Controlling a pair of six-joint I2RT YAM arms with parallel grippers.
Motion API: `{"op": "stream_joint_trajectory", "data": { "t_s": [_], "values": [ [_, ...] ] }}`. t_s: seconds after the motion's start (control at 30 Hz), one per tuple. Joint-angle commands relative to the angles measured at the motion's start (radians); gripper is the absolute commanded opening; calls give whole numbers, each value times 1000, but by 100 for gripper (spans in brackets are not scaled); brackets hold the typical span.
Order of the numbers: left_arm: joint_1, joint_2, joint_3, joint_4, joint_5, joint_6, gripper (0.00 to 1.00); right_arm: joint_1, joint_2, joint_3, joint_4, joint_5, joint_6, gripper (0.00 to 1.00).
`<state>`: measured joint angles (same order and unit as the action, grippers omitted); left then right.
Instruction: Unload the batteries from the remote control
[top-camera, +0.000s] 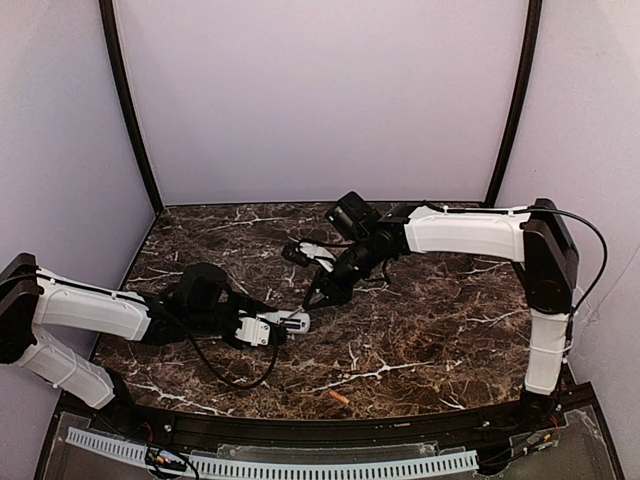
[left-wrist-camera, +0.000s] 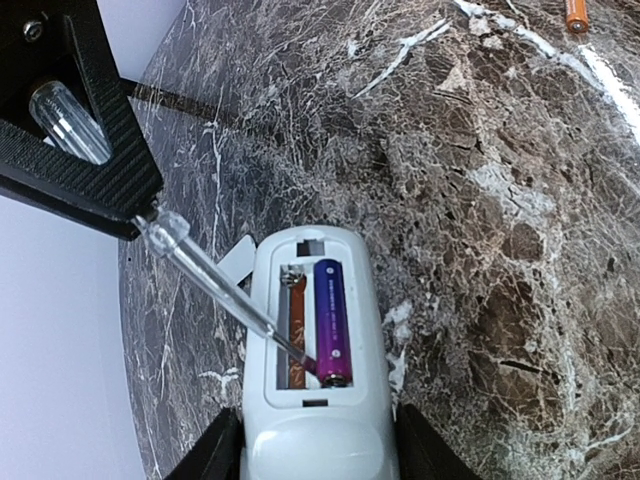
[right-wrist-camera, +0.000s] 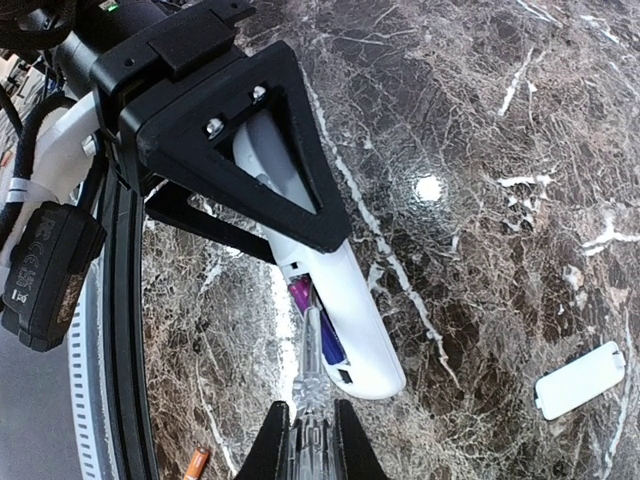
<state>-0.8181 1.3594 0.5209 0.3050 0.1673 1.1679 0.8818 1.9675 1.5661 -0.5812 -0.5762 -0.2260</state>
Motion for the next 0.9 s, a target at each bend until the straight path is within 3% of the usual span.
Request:
{"op": "stream_joint_trajectory", "data": {
  "t_s": [0.0,0.27,0.87],
  "values": [
    [-4,-19,10,-14,29,7,1,-13,-45,-28,4,127,19,0],
    [-4,-16,17,-27,37,6,0,-20,-104,-88,37,60,25,0],
    [-7,-16,15,-25,40,4,0,-1,-1,-52,61,-35,21,0]
  ]
}}
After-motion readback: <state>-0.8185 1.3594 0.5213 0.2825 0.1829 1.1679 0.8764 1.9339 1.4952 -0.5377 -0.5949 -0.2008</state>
